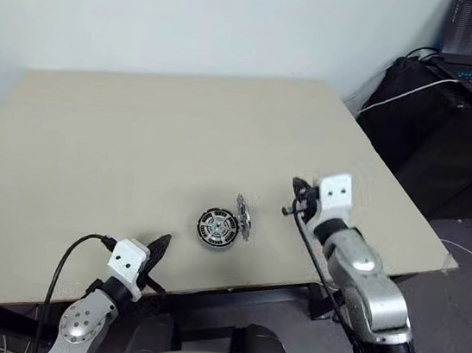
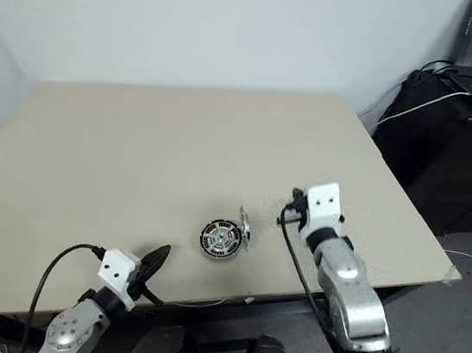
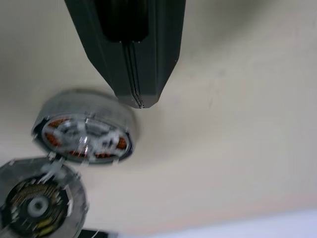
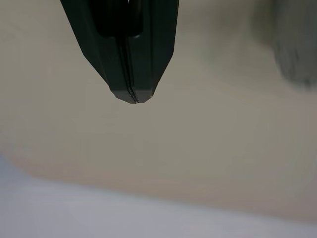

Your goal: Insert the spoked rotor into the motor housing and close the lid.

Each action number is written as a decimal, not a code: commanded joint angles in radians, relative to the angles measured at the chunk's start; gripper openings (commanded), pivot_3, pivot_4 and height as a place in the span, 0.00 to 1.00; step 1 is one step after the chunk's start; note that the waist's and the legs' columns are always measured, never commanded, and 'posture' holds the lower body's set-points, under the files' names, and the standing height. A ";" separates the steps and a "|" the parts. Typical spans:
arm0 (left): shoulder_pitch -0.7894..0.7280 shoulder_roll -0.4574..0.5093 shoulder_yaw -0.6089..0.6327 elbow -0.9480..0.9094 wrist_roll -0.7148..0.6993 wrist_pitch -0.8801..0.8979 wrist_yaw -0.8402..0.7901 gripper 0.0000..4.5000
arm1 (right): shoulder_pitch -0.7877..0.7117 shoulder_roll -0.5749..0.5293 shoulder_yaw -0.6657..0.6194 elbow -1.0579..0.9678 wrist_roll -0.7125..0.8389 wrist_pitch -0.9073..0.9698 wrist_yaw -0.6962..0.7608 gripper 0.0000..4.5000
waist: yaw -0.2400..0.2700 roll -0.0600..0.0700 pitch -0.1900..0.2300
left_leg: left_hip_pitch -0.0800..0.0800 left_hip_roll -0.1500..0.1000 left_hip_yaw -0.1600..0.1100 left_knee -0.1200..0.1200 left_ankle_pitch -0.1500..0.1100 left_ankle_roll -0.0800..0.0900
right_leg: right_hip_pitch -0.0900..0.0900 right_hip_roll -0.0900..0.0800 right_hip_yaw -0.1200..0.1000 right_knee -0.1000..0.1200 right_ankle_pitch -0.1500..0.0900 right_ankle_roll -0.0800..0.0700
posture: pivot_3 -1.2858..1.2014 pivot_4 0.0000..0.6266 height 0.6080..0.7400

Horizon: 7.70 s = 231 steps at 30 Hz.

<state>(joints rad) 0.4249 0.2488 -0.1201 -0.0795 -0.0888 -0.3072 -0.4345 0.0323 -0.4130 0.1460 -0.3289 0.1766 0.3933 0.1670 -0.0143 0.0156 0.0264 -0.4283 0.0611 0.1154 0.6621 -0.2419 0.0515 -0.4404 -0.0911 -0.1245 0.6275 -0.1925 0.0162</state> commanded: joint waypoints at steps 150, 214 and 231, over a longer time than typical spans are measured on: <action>0.008 0.016 -0.044 -0.142 -0.033 0.146 0.010 0.00 | -0.359 0.118 0.242 0.584 -0.165 -0.051 0.621 0.71 | 0.004 0.001 0.002 | 0.014 0.000 0.001 0.001 0.000 0.000 | 0.011 -0.002 0.000 0.001 0.001 0.001 | 0.52 0.00 1.00; -0.608 -0.057 0.022 0.075 -0.339 1.193 -0.007 0.00 | -0.330 0.138 0.256 0.547 -0.188 -0.014 0.568 0.71 | 0.004 -0.006 -0.006 | 0.016 -0.001 -0.001 0.003 0.000 -0.001 | 0.015 0.001 0.001 0.002 0.001 0.001 | 0.52 0.00 1.00; -0.608 -0.099 0.001 0.080 -0.322 1.242 0.025 0.00 | -0.304 0.137 0.240 0.509 -0.184 -0.031 0.543 0.87 | 0.004 -0.007 -0.009 | 0.017 -0.002 -0.001 0.003 0.000 -0.001 | 0.017 0.000 0.001 0.002 0.001 0.001 | 0.52 0.00 1.00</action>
<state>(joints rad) -0.1909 0.1593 -0.0842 -0.0047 -0.4117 0.9024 -0.4018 -0.2829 -0.2675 0.3835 0.1829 0.0092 0.3516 0.7165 -0.0099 0.0085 0.0173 -0.4115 0.0596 0.1140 0.6648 -0.2415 0.0506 -0.4237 -0.0914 -0.1238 0.6291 -0.1914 0.0175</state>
